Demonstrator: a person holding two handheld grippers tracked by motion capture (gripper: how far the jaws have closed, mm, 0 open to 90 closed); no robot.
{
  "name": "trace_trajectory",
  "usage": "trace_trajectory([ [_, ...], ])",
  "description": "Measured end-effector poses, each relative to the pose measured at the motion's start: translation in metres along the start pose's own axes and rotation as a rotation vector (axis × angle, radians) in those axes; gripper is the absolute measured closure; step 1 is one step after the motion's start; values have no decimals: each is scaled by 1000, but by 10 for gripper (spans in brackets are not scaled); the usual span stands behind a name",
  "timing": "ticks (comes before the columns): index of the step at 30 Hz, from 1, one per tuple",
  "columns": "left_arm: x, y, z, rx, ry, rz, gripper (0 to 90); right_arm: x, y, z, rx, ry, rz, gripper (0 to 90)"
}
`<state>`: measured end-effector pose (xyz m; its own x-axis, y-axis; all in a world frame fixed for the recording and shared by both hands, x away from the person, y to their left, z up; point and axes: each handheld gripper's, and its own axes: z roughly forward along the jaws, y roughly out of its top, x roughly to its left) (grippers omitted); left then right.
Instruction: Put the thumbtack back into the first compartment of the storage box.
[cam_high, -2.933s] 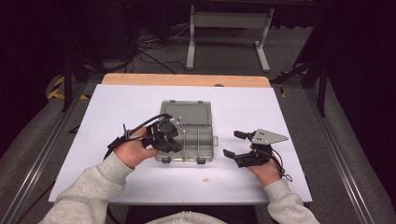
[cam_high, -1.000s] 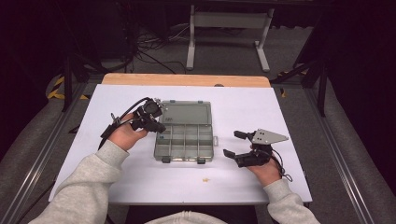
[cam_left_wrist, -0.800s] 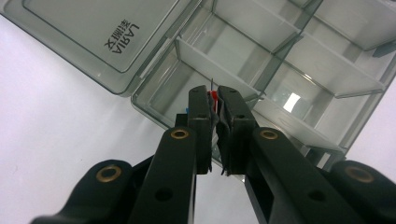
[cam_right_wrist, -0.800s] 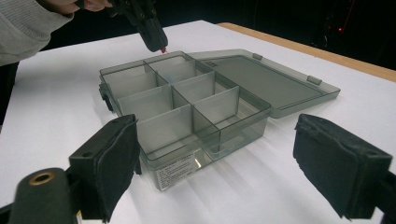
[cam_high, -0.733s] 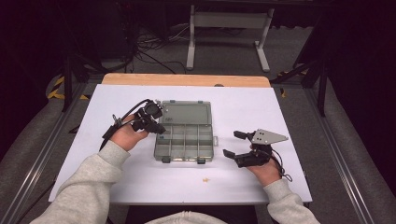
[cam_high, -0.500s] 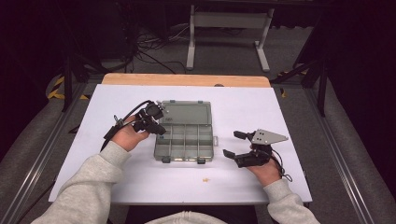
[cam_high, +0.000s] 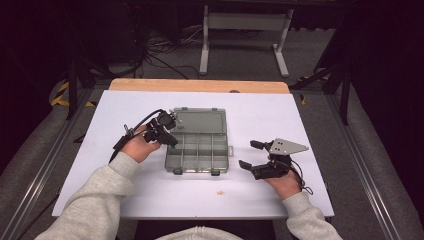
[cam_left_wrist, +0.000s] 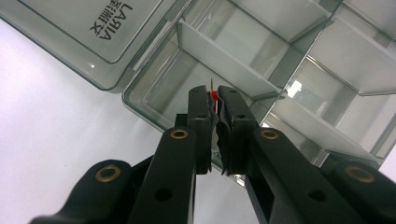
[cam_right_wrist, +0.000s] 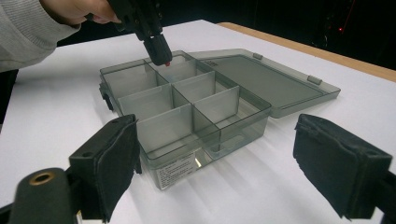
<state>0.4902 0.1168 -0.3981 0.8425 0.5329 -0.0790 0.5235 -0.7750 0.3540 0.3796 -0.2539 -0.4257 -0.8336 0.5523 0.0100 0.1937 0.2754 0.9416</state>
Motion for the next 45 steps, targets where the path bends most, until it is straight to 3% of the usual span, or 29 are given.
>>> trace_trajectory([
  [7, 0, 0, 1, 1, 6, -1, 837, 0, 0, 0, -1, -1, -1, 146],
  [10, 0, 0, -2, -24, -4, -8, 698, 0, 0, 0, -1, 1, -1, 146],
  [17, -1, -2, -11, -77, -16, -16, 521, 0, 0, 0, 0, 2, 1, 146],
  [22, -7, -1, -17, -107, -30, -16, 325, 0, 0, 1, 0, 2, 1, 146],
  [24, -12, 0, -19, -110, -32, 14, 290, 0, 0, 1, -1, 2, 2, 146],
  [30, -26, 4, -23, -108, -27, 51, 217, 0, 0, 0, -2, 2, 2, 146],
  [38, -46, 10, -28, -126, -7, 112, 189, 0, 0, 0, -3, 1, 1, 145],
  [45, -63, 15, -29, -131, -39, 154, 174, 0, 0, 0, -3, 1, 0, 145],
])
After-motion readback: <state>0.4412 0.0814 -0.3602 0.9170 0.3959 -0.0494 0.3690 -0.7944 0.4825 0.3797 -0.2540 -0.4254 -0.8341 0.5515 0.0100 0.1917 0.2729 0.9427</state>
